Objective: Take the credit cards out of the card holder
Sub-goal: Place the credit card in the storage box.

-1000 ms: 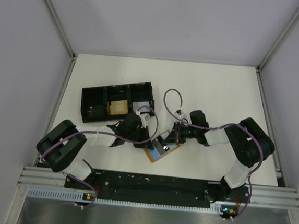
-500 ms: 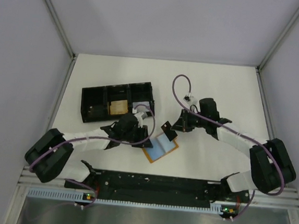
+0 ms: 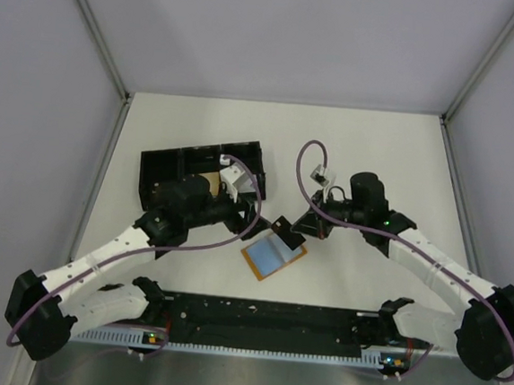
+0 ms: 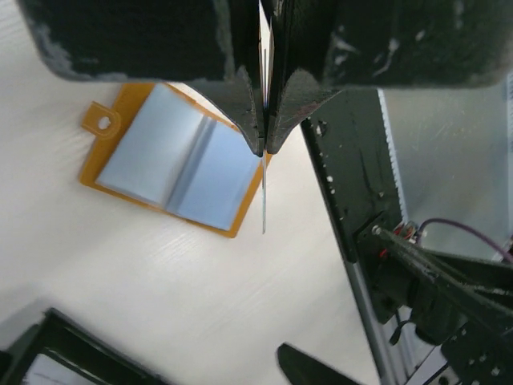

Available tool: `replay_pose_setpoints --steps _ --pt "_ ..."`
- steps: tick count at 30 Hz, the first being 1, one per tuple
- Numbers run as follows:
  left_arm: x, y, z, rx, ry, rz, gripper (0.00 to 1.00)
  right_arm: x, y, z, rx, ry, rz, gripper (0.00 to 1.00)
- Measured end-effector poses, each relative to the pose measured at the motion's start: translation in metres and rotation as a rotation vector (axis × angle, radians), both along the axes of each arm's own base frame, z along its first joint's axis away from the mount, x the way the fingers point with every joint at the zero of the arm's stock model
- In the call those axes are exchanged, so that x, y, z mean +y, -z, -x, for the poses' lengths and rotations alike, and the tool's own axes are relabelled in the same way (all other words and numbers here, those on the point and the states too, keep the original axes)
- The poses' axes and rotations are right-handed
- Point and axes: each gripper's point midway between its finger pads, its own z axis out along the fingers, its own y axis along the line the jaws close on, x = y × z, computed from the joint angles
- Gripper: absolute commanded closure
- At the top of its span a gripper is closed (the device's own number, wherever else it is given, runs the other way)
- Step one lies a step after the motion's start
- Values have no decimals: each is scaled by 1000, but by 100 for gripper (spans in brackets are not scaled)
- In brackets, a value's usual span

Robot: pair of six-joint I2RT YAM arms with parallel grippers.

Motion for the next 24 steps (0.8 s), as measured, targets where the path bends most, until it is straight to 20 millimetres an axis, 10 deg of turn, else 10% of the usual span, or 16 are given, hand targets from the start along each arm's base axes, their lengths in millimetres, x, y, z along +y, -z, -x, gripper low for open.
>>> replay_pose_setpoints --steps 17,24 --pt "-37 -21 47 -46 468 67 36 14 -47 58 -134 -270 -140 100" --pt "-43 -22 59 9 550 109 69 14 -47 60 -136 -285 -144 100"
